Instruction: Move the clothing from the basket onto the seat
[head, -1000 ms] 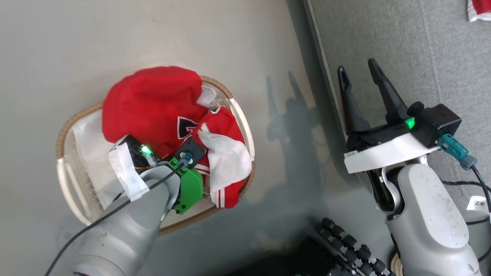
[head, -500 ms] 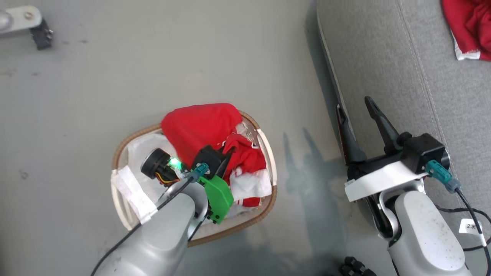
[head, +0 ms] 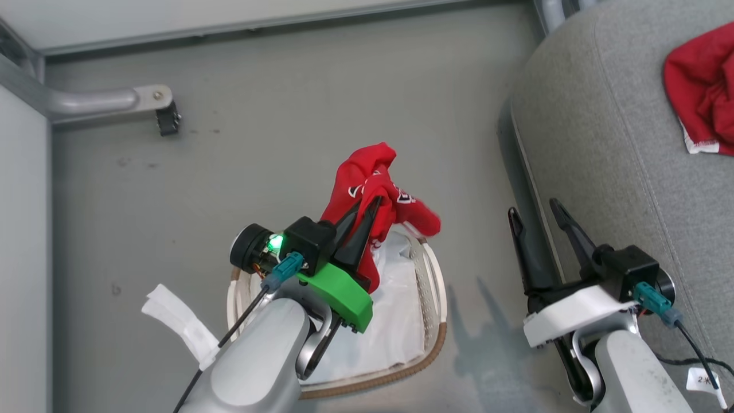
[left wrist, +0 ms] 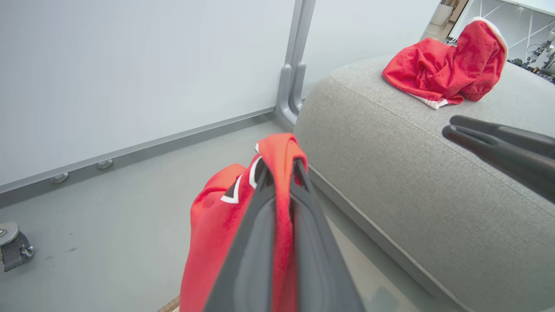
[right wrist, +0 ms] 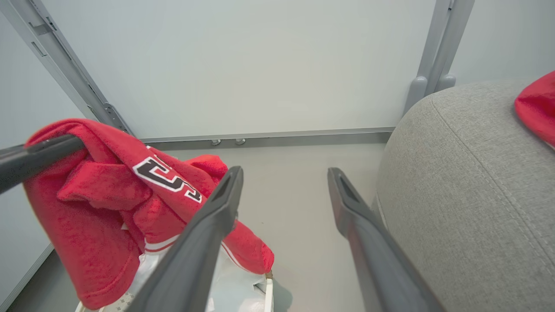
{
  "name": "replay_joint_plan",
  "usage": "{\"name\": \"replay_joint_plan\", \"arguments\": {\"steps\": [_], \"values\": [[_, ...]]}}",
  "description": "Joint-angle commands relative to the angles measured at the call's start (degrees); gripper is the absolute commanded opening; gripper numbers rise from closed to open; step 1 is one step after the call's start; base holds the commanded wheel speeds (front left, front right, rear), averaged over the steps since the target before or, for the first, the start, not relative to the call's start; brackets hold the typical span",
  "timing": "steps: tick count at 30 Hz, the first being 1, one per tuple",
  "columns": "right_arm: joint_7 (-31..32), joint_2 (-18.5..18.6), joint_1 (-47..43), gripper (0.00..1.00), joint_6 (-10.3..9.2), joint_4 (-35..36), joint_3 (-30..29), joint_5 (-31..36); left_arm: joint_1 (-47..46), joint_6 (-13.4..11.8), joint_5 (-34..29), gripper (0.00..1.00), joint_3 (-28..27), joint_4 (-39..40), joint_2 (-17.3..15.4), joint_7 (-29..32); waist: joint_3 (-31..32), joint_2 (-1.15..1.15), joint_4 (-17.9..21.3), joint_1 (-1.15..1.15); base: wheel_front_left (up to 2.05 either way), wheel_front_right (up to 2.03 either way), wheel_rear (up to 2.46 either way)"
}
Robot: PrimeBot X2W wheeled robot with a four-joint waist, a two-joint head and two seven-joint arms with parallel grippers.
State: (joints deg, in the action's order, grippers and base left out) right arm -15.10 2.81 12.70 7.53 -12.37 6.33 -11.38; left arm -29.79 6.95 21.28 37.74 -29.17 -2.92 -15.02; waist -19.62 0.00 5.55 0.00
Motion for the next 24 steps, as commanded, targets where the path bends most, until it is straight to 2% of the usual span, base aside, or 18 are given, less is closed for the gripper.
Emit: {"name": "replay_joint_plan", "arguments": {"steps": [1, 8, 15, 19, 24], "values": [[-0.08, 0.26, -1.49, 1.0, -0.08, -0.36, -0.16, -0.24, 1.33, -0.58, 0.49, 0.0, -0.49, 1.51, -0.01, -0.21, 5.18, 0.0, -2.74, 0.0, 0.0, 0.0, 0.0], [-0.08, 0.27, -4.65, 1.0, -0.08, -0.6, 0.13, -1.49, 4.04, -2.89, 2.28, 0.0, -4.08, 10.28, -0.02, -0.22, 10.43, 0.0, -2.41, 0.0, 0.0, 0.0, 0.0], [-0.08, 0.25, -6.98, 1.0, -0.08, -0.72, 1.71, -1.91, 6.71, -3.98, 3.38, 0.0, -6.4, 15.71, -0.02, -0.22, 14.02, 0.0, -1.86, 0.0, 0.0, 0.0, 0.0], [-0.08, 0.23, -7.41, 1.0, -0.08, 0.28, 4.57, -0.71, 7.5, -4.38, 3.59, 0.0, -6.71, 18.42, -0.02, -0.21, 14.89, 0.0, -1.78, 0.0, 0.0, 0.0, 0.0], [-0.08, 0.25, -5.13, 1.0, -0.08, 2.14, 11.0, 1.13, 8.22, -4.44, 3.86, 0.0, -5.7, 21.21, -0.03, -0.22, 15.49, 0.0, -2.27, 0.0, 0.0, 0.0, 0.0]]}}
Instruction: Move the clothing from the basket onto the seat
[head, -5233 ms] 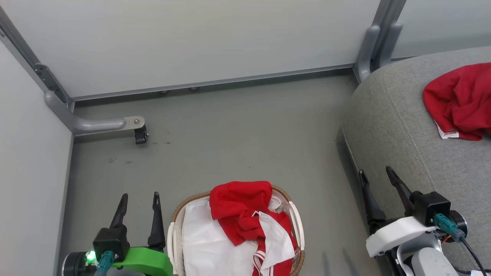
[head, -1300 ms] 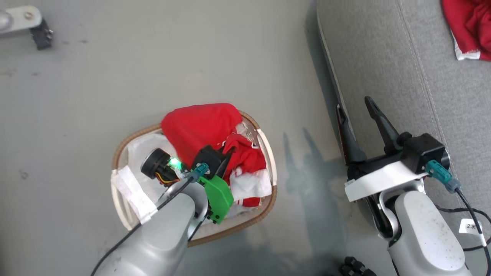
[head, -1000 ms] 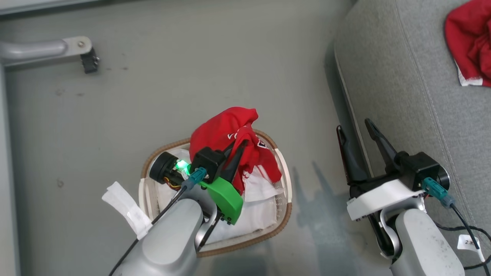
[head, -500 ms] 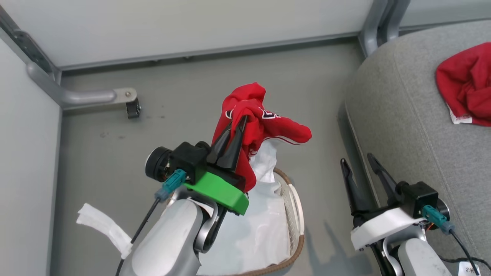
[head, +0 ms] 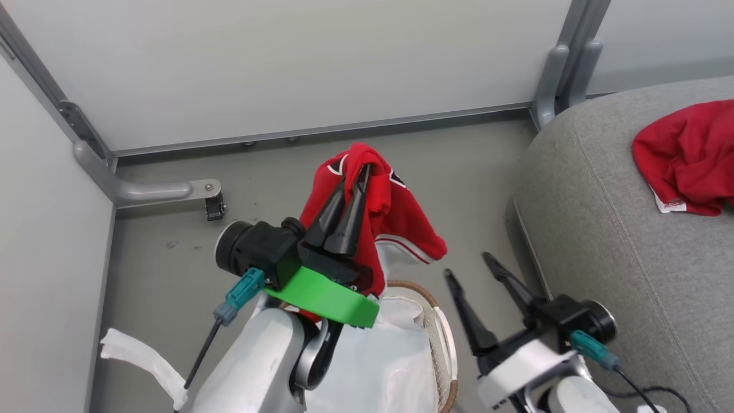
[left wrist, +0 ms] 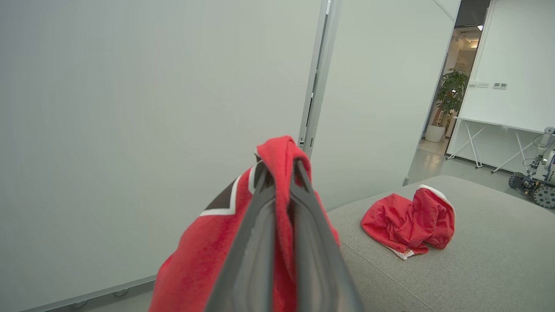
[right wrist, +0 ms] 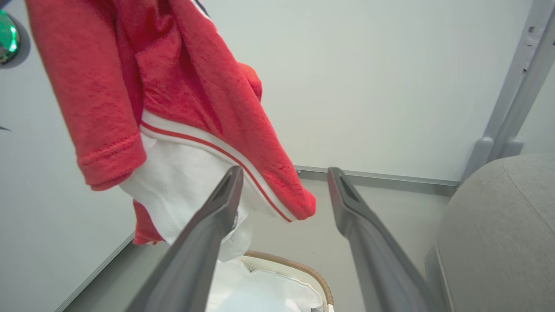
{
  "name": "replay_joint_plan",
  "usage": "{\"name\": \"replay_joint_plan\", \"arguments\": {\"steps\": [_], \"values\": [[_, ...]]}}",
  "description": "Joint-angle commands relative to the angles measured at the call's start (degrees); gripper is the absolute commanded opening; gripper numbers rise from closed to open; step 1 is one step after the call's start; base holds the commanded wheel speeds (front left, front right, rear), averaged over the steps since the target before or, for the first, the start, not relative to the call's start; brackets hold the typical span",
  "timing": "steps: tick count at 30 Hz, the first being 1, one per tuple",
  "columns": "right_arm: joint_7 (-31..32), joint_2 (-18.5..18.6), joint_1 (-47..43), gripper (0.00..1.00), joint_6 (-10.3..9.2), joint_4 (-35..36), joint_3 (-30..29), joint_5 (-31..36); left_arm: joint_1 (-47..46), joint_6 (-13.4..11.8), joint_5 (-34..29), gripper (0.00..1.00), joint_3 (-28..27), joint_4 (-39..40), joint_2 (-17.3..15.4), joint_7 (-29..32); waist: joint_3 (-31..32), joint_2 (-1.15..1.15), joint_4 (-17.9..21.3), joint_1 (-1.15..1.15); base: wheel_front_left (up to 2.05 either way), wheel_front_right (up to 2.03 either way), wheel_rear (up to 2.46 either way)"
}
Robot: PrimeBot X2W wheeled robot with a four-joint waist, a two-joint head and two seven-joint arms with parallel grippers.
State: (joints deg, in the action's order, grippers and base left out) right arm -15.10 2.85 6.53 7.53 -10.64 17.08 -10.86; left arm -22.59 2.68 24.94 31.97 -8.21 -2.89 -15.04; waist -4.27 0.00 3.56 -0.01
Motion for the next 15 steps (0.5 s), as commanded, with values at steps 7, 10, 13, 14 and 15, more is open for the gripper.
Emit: {"name": "replay_joint_plan", "arguments": {"steps": [7, 10, 13, 14, 15], "values": [[-0.08, 2.77, 8.84, 1.0, -0.08, 1.65, 8.19, 3.72, 0.89, -0.71, 1.5, 0.0, 2.65, 2.67, -0.06, -0.21, 0.2, 0.0, -2.26, 0.01, 0.0, 0.0, 0.0], [-0.08, 3.67, 11.4, 1.0, -0.08, 1.57, 10.3, 5.48, 0.7, -0.9, 1.69, 0.0, 3.8, 3.2, -0.05, -0.2, 0.26, 0.0, -3.25, 0.01, 0.0, 0.0, 0.0], [-0.08, 3.74, 13.15, 1.0, -0.08, 0.78, 11.06, 6.54, 0.79, -1.0, 2.16, 0.0, 5.26, 3.34, -0.05, -0.21, 0.29, 0.0, -4.07, 0.01, 0.0, 0.0, 0.0], [-0.08, 3.52, 13.49, 1.0, -0.08, 0.4, 11.15, 6.72, 0.77, -0.96, 2.28, 0.0, 5.74, 3.4, -0.05, -0.21, 0.24, 0.0, -4.27, 0.01, 0.0, 0.0, 0.0], [-0.08, 3.34, 14.07, 1.0, -0.08, -0.28, 11.44, 7.19, 0.61, -0.88, 2.49, 0.0, 6.38, 3.59, -0.03, -0.21, 0.15, 0.0, -4.55, 0.01, 0.0, 0.0, 0.0]]}}
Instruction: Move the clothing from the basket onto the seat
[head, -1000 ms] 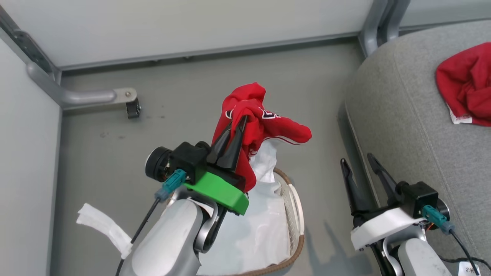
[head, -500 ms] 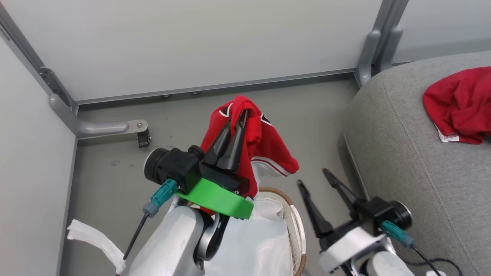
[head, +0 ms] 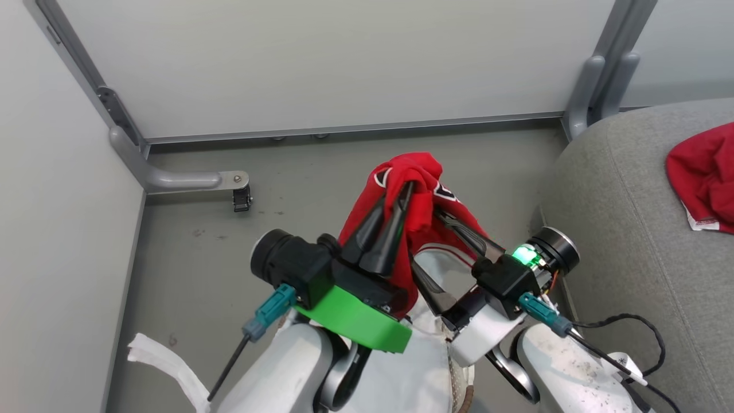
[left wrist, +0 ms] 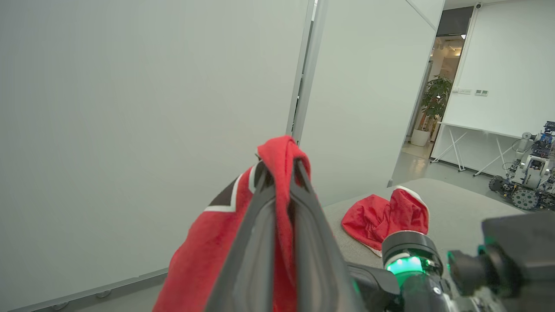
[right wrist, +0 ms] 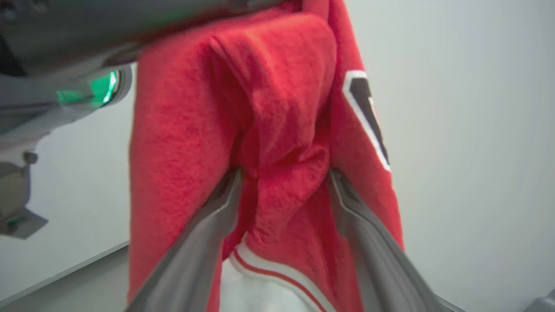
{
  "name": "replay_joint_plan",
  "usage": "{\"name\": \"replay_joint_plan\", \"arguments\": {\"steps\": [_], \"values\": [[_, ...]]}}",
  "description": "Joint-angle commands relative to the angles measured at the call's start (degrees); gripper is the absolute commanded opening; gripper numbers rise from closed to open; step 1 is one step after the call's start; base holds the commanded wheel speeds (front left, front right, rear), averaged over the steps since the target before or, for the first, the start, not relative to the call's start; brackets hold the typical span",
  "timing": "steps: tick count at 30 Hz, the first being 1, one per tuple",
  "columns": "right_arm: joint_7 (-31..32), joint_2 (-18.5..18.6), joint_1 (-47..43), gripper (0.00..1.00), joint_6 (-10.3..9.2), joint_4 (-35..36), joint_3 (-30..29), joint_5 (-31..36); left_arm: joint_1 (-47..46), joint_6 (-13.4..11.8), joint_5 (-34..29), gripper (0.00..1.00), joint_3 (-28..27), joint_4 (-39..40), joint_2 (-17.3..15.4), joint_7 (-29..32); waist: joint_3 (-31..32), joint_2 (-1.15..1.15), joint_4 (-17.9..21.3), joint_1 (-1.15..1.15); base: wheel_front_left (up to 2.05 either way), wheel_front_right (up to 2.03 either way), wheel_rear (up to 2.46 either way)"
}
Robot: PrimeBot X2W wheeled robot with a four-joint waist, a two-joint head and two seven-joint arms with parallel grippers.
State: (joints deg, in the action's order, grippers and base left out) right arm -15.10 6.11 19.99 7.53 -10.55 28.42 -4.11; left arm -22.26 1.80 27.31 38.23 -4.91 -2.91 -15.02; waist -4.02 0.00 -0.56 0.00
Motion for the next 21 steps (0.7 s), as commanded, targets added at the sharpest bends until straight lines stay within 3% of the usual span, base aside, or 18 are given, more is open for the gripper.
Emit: {"name": "replay_joint_plan", "arguments": {"steps": [1, 6, 7, 9, 16, 17, 18, 19, 21], "values": [[-0.07, -0.17, 0.99, 1.0, -0.08, -1.04, 0.14, 0.77, 0.09, 0.14, 0.3, 0.0, 0.71, 0.38, -0.02, -0.21, -0.14, 0.0, -0.69, 0.0, 0.0, 0.0, 0.0], [-0.08, -1.9, 3.0, 1.0, -0.08, -4.09, -0.03, 1.32, -1.25, 0.05, 1.29, 0.0, 3.93, 0.75, -0.03, -0.22, -0.38, 0.0, -2.24, 0.0, 0.0, 0.0, 0.0], [-0.08, -2.29, 3.41, 0.8, -0.08, -4.74, -0.16, 0.91, -1.46, -0.1, 1.53, 0.0, 4.59, 0.85, -0.03, -0.21, -0.44, 0.0, -2.7, 0.0, 0.0, 0.0, 0.0], [-0.08, -2.73, 4.0, 0.0, -0.08, -5.87, -0.1, -0.03, -1.65, -0.23, 2.29, 0.0, 5.57, 0.8, -0.04, -0.21, -0.56, 0.0, -3.51, 0.0, 0.0, 0.0, 0.0], [-0.08, -3.02, 2.46, 0.0, -0.08, -5.57, -2.47, -3.51, -1.65, -1.33, 2.29, 0.0, 4.93, 0.24, -0.04, -0.21, -0.94, 0.0, -4.78, 0.0, 0.0, 0.0, 0.0], [-0.08, -3.04, 2.09, 0.0, -0.08, -5.21, -2.91, -3.74, -1.49, -1.45, 1.91, 0.36, 4.65, 0.24, -0.03, -0.21, -0.97, 0.0, -4.59, 0.0, 0.0, 0.0, 0.0], [-0.09, -3.04, 1.7, 0.0, -0.08, -4.69, -3.41, -4.12, -1.23, -1.62, 1.71, 0.55, 4.27, 0.18, -0.04, -0.21, -1.0, 0.0, -4.23, 0.0, 0.0, 0.0, 0.0], [-0.09, -3.03, 1.16, 0.0, -0.08, -4.25, -4.0, -4.36, -0.85, -1.74, 1.52, 1.0, 3.95, -0.09, -0.02, -0.2, -0.99, 0.0, -3.68, 0.0, 0.0, 0.0, 0.0], [-0.09, -3.06, 0.11, 0.0, -0.08, -3.16, -4.73, -4.76, -0.27, -1.8, 1.17, 1.0, 3.17, -0.25, -0.03, -0.14, -1.16, 0.0, -2.15, 0.0, 0.0, 0.0, 0.0]]}}
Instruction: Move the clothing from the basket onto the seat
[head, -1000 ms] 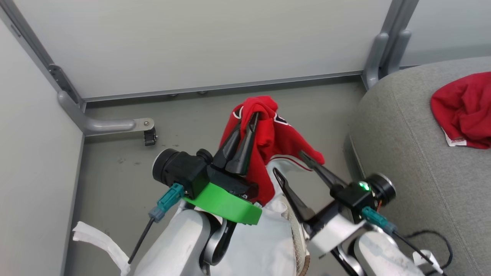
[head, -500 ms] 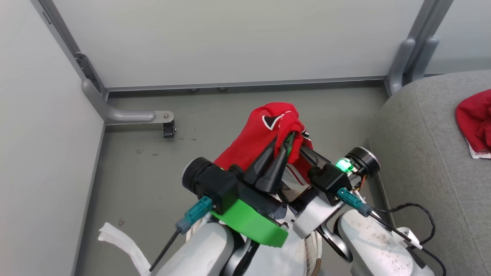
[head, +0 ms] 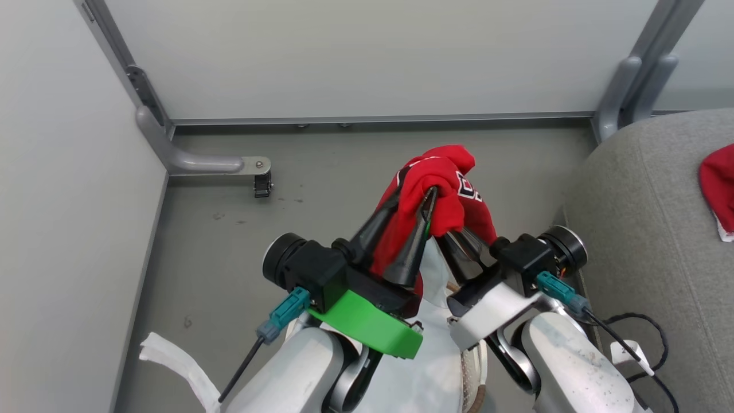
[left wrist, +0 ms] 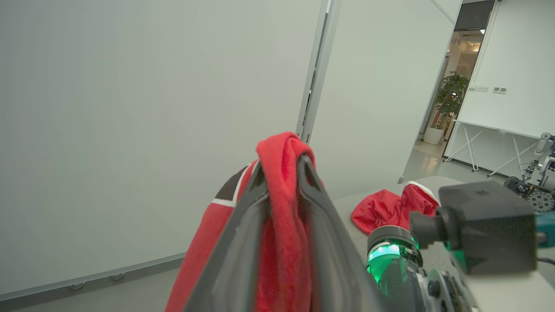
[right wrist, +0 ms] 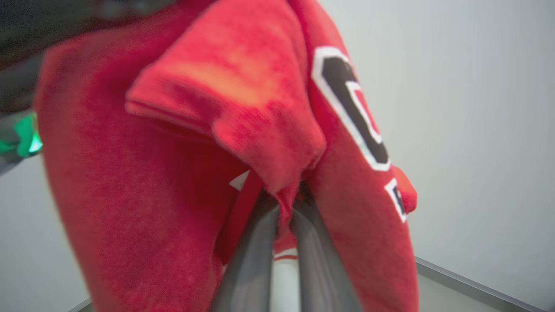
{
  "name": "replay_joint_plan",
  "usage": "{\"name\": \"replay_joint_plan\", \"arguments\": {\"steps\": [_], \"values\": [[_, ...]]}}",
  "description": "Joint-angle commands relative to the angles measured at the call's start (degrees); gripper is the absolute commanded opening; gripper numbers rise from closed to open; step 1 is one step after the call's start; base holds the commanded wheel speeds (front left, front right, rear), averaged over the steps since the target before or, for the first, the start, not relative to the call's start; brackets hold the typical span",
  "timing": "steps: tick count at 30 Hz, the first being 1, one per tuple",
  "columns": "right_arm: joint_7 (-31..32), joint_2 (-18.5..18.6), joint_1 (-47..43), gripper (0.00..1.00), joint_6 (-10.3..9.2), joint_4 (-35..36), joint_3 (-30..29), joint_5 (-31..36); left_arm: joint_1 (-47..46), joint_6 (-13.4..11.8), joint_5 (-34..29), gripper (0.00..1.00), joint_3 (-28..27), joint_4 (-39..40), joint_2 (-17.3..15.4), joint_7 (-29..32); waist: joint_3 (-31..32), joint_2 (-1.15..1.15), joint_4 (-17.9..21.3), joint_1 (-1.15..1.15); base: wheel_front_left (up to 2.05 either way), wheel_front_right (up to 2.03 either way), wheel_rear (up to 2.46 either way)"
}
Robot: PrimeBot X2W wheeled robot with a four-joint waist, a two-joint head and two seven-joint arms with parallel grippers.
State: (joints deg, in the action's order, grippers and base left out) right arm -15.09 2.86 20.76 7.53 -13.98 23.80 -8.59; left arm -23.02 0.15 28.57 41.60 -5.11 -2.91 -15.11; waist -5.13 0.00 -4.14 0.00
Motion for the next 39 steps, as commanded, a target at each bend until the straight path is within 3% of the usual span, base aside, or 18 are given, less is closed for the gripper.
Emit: {"name": "replay_joint_plan", "arguments": {"steps": [1, 5, 16, 21, 31, 36, 39], "values": [[-0.1, 0.22, -1.3, 0.0, -0.08, 0.82, -0.51, -0.62, 0.78, -0.16, -0.54, 1.0, -0.44, -0.17, -0.03, -0.05, -0.16, 0.0, 2.62, 0.0, 0.0, 0.0, 0.0], [-0.11, 0.19, -3.35, 0.0, -0.08, 2.91, -2.82, -2.41, 1.55, 0.54, -1.61, 1.0, -1.8, -0.92, -0.05, -0.05, -0.94, 0.0, 8.14, 0.0, 0.0, 0.0, 0.0], [-0.11, 0.13, -5.98, 0.0, -0.08, 6.94, -7.45, -4.91, 1.53, 3.07, -4.51, 1.0, -5.74, -4.0, -0.11, -0.05, -4.18, 0.0, 28.02, 0.0, 0.0, 0.0, 0.0], [-0.11, 0.11, -7.51, 0.0, -0.08, 7.86, -9.02, -5.95, 1.99, 4.01, -5.23, 1.0, -6.47, -5.5, -0.12, -0.05, -4.84, 0.0, 34.52, 0.0, 0.0, 0.0, 0.0], [-0.1, 0.06, -12.11, 0.0, -0.08, 11.6, -17.57, -5.34, -1.17, 6.07, -3.28, 1.0, -2.58, -9.43, -0.21, -0.05, -7.85, 0.0, 36.01, 0.0, 0.0, 0.0, 0.0], [-0.11, 0.16, -7.91, 0.0, -0.08, 11.31, -20.32, -2.36, -2.12, 6.12, -3.91, 1.0, -2.69, -11.01, -0.19, -0.05, -10.49, 0.0, 36.02, 0.0, 0.0, 0.0, 0.0], [-0.1, 2.64, -3.36, 0.0, -0.08, 9.69, -21.43, -0.92, -2.28, 5.83, -5.37, 1.0, -3.6, -11.89, -0.18, -0.05, -12.64, 0.0, 35.95, 0.0, 0.0, 0.0, 0.0]]}}
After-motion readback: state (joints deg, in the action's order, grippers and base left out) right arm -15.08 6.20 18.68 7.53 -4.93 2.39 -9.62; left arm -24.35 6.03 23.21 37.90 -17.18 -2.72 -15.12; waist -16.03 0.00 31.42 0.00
